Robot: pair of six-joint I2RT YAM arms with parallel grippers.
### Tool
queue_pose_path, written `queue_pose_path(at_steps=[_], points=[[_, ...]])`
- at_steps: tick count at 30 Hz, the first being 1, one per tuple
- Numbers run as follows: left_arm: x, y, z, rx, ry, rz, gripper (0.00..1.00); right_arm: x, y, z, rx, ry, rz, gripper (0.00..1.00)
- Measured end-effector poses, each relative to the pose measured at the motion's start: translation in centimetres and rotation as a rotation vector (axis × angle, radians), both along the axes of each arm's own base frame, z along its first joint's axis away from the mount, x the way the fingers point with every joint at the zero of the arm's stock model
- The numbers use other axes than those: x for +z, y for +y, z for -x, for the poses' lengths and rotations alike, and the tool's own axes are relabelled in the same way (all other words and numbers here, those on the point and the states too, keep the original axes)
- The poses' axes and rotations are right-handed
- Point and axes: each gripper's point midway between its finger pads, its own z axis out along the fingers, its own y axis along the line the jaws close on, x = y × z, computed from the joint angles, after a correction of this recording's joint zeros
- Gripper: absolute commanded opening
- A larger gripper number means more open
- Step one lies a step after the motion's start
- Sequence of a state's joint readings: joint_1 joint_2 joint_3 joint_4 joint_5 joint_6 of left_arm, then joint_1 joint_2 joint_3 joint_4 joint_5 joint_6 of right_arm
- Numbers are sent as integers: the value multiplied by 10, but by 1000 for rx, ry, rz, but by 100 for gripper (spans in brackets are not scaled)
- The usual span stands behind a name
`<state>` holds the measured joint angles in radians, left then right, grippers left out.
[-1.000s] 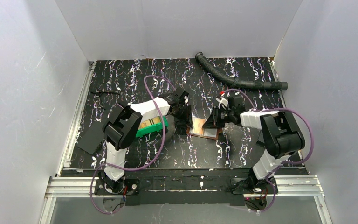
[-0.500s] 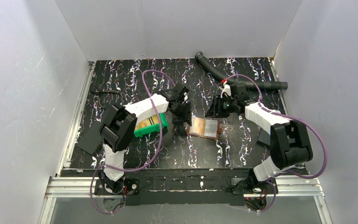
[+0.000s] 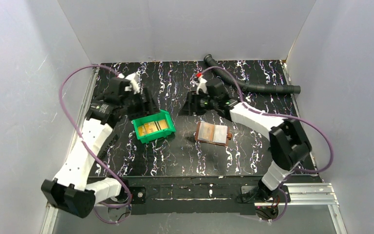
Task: Put the credit cards into the card holder
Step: Pick up the credit card from the storage box.
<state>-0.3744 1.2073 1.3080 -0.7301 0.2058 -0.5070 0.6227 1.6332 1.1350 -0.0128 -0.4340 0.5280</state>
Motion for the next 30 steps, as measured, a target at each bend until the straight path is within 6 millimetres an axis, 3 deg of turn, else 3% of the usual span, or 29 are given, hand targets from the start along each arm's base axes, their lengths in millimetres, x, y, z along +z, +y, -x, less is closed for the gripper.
queue_pose_path(at_steps=[5, 8, 11, 15, 21, 26, 30], points=[[-41, 76, 18, 227, 124, -65, 73, 1, 77, 5, 67, -3, -40, 63], [-63, 101, 24, 317, 187, -87, 71, -7, 111, 7, 94, -8, -31, 61], [-86, 109, 25, 347, 256, -99, 69, -19, 139, 12, 128, -14, -11, 58], [-114, 111, 20, 354, 314, -124, 68, -43, 145, 24, 152, 4, 56, 54], [-126, 114, 9, 358, 319, -144, 71, -60, 142, 35, 155, 22, 120, 53], [-130, 114, 4, 360, 289, -136, 75, -68, 145, 40, 137, 21, 114, 69], [-132, 113, 6, 359, 291, -134, 75, -82, 146, 37, 118, 29, 141, 73]])
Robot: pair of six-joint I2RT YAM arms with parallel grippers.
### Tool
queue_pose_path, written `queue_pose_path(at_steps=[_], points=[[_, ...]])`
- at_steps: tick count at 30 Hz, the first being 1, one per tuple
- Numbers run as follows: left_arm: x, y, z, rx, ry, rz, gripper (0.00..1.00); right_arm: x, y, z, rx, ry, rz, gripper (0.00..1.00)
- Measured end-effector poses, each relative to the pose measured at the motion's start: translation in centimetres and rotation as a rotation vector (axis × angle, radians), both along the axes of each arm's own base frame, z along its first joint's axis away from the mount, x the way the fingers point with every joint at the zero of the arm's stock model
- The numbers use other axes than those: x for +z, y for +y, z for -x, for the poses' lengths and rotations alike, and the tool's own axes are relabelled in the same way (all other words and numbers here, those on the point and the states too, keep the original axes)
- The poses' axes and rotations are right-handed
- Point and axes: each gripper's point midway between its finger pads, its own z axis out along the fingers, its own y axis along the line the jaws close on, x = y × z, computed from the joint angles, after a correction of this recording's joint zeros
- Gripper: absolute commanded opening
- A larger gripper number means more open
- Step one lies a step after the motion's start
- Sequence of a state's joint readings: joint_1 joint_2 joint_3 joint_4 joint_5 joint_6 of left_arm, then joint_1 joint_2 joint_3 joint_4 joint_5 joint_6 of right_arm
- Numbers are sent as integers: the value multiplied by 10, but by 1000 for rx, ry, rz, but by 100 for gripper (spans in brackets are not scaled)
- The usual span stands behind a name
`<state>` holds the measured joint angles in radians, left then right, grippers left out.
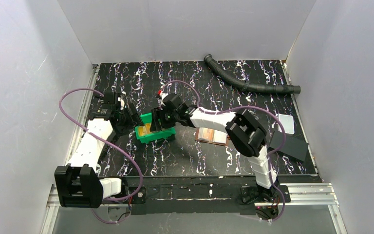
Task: Put the credit cards into the card holder
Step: Pick up the credit card from the storage box.
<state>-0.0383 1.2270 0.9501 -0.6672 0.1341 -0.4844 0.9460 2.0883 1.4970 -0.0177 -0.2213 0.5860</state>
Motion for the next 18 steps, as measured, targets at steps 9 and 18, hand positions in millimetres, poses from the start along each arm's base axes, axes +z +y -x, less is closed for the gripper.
queue_pose_path(at_steps=[9, 18], points=[[-5, 1, 24, 30, 106, 1, 75, -6, -1, -21, -11, -75, 120, 86], [1, 7, 32, 49, 231, -68, 76, 17, 6, -44, -68, -127, 108, 80]])
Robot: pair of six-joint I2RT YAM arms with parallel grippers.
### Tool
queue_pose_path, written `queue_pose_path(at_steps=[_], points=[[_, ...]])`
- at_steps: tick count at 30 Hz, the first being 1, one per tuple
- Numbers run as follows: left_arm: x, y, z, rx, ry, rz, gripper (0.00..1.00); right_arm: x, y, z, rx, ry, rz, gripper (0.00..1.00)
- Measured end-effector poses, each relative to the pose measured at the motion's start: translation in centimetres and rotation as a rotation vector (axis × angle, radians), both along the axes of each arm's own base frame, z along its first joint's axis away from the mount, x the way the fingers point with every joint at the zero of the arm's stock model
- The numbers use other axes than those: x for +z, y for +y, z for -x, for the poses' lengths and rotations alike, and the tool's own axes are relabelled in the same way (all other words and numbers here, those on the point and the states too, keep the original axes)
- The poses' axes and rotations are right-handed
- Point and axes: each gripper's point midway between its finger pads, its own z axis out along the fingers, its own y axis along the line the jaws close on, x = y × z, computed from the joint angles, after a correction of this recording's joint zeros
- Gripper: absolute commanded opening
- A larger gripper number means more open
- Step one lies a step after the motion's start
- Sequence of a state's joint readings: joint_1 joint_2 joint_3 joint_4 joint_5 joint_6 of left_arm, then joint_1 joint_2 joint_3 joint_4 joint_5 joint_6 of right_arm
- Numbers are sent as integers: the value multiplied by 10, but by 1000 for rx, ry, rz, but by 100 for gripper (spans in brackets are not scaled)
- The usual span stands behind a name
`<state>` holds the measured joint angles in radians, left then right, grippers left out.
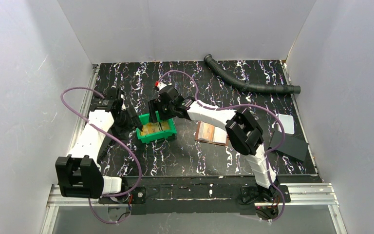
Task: Put the credit cards into the card holder
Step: Pick up the credit card from the storage box.
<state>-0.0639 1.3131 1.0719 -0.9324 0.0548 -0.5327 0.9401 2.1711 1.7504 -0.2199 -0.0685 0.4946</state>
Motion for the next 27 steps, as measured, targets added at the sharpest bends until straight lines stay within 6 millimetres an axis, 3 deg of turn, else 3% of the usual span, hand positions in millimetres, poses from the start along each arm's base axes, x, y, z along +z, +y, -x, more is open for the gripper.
queue_pose_path(at_steps=[5, 10, 18, 27], points=[[26, -3, -26, -27, -44, -28, 76, -19, 8, -2, -5, 30, 13, 76], [52, -21, -49, -80, -127, -15, 76, -43, 15, 2, -1, 66, 48, 74], [49, -24, -46, -99, -111, -13, 77, -41, 14, 7, -14, 48, 94, 77], [45, -24, -42, -101, -95, -11, 77, -16, 17, 2, -10, -44, 145, 77]])
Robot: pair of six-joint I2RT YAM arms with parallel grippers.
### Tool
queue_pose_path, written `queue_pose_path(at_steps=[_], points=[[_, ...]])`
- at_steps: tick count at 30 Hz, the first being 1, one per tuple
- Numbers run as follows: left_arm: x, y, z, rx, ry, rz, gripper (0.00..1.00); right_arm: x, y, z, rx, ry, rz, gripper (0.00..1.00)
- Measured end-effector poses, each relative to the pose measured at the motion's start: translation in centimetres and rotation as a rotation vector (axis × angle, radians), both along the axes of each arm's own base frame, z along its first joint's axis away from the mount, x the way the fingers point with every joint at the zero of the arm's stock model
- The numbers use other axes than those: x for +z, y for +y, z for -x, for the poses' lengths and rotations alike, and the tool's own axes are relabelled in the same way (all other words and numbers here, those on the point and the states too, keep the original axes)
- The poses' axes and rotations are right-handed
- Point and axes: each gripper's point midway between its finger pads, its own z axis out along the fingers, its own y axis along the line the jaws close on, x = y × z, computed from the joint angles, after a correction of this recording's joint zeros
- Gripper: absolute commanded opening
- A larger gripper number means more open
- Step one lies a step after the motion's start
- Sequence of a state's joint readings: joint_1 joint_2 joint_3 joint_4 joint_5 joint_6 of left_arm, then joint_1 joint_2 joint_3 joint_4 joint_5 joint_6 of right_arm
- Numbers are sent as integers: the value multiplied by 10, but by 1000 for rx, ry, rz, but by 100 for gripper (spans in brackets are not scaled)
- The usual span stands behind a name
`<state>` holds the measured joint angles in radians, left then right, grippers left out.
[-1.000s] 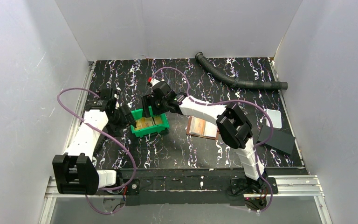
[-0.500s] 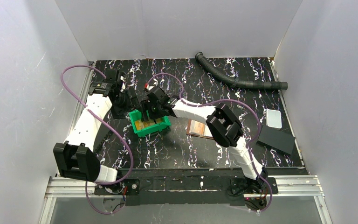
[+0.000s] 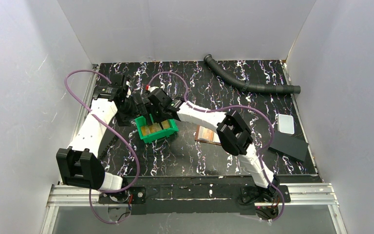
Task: Put the credit cards into the card holder
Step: Pick up the credit card from the storage box.
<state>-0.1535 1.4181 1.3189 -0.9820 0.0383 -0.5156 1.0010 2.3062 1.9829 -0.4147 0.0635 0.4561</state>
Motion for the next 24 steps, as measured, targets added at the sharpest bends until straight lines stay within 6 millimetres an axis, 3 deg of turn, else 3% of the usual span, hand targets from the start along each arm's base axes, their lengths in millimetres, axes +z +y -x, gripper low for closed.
queue_pose_path(at_steps=[11, 19, 24], points=[[-1, 0, 1, -2, 4, -2, 78, -9, -3, 10, 17, 18, 38, 77], [-1, 0, 1, -7, 4, 0, 78, -32, 1, 8, 17, 33, 62, 77], [-2, -1, 1, -8, 4, 2, 78, -33, 3, 6, 13, 28, 63, 68]])
